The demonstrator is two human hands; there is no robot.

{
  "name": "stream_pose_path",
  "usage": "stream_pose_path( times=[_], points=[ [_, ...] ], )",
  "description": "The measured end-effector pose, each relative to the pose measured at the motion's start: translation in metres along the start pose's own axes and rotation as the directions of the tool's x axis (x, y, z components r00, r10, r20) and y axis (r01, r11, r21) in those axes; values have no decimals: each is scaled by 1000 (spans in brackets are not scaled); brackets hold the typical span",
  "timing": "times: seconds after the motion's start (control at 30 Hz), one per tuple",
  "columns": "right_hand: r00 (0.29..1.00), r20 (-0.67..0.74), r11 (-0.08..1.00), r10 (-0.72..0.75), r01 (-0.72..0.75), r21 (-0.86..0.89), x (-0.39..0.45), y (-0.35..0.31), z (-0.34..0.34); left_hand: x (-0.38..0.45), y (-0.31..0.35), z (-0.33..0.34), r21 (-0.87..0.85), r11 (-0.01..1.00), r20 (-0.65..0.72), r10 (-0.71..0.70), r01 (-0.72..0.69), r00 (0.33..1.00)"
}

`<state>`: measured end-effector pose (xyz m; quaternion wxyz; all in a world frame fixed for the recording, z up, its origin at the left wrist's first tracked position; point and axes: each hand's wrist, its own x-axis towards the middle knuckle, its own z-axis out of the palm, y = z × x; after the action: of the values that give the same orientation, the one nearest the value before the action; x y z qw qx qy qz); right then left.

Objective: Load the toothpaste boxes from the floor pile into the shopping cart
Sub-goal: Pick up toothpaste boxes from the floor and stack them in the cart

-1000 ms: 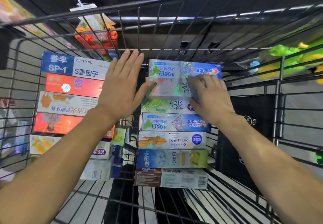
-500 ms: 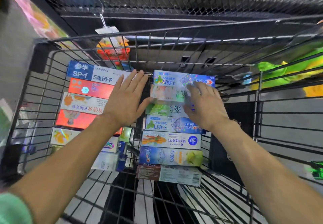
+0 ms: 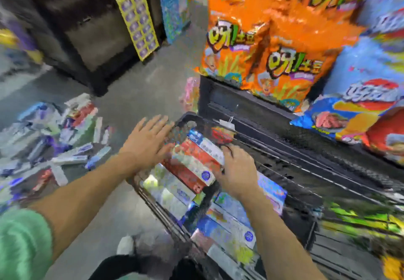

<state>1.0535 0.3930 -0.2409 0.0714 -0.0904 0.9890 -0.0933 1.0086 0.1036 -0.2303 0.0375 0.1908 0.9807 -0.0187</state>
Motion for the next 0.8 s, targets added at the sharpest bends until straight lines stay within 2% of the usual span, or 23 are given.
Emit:
stream_pose_path(
  times=[0.13, 0.23, 0.4, 0.53, 0.8],
  points=[
    [992, -33, 989, -123, 121, -81, 35, -93, -27, -64, -87, -38, -17, 975, -81, -220, 220, 972],
    [966, -53, 960, -254, 246, -132, 65, -188, -42, -130, -159, -46, -60, 937, -131, -349, 344, 928],
    [880, -59, 870, -472, 454, -192, 93, -352, -53, -245, -267, -42, -127, 835, -101, -548, 536, 830],
    [804, -43, 799, -593, 580, -156, 103, -471, -41, -339, -338, -30, -97, 737, -81, -675, 668, 733],
    [701, 84, 690, -709, 713, -124, 129, -585, 2, -420, -403, 5, -150, 564, 31, -818, 812, 575]
  ],
)
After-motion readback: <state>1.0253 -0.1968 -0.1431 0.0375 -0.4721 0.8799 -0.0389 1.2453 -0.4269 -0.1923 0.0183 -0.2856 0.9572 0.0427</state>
